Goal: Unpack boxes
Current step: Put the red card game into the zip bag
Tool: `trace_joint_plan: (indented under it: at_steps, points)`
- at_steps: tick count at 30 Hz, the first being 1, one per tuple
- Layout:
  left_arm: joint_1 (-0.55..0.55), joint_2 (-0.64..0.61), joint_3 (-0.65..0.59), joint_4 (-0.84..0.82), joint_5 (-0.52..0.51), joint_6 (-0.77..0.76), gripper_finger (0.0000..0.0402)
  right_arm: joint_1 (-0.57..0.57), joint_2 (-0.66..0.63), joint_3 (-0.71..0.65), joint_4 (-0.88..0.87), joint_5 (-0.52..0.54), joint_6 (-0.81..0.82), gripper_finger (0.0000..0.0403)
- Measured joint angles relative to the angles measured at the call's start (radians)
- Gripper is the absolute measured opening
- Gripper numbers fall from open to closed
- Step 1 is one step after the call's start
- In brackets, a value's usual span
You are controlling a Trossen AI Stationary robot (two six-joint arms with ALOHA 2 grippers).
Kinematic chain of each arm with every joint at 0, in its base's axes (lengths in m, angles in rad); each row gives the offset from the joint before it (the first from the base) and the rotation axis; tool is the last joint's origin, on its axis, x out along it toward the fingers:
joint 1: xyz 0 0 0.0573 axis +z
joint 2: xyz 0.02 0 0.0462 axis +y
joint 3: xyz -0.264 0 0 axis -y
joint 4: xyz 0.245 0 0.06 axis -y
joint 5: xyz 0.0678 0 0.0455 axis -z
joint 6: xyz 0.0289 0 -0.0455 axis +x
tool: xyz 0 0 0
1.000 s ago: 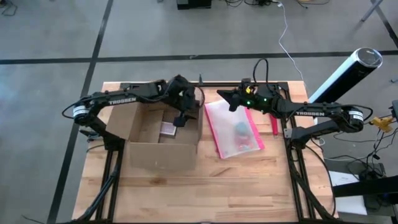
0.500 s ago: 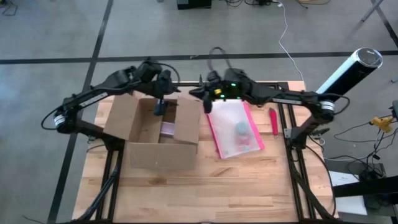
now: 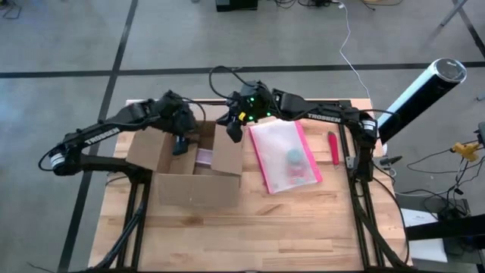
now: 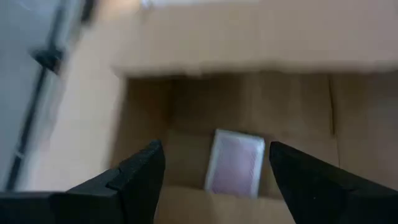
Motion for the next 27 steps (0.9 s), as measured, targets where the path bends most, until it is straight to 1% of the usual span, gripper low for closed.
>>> trace_joint_plan:
  at_steps: [2,6,8,11,14,17,23,27]
  points:
    - [-0.003,0.011,-0.050,0.035,0.008,-0.001,0.0272,-0.001,0.005,0.016,-0.011,0.002,-0.005,0.0000]
    - [-0.003,0.045,-0.129,0.173,0.079,-0.034,0.0272,-0.005,0.002,0.037,-0.049,0.033,-0.015,0.0000]
    - [-0.003,0.065,-0.146,0.253,0.116,-0.055,0.0272,-0.006,0.001,0.052,-0.099,0.042,-0.015,0.0000]
    - [-0.003,0.105,-0.145,0.331,0.157,-0.071,0.0272,-0.007,0.001,0.074,-0.179,0.066,-0.015,0.0000]
    - [-0.008,0.150,-0.124,0.366,0.181,-0.078,0.0272,-0.006,0.000,0.096,-0.234,0.087,-0.015,0.0000]
    - [-0.015,0.186,-0.086,0.394,0.210,-0.078,0.0272,-0.006,-0.002,0.111,-0.252,0.091,-0.015,0.0000]
    - [-0.040,0.234,0.017,0.415,0.212,-0.052,0.0272,-0.006,-0.026,0.112,-0.262,0.098,-0.015,0.0000]
    - [-0.053,0.266,0.087,0.416,0.212,-0.024,0.0272,-0.006,-0.067,0.112,-0.265,0.147,-0.016,0.0000]
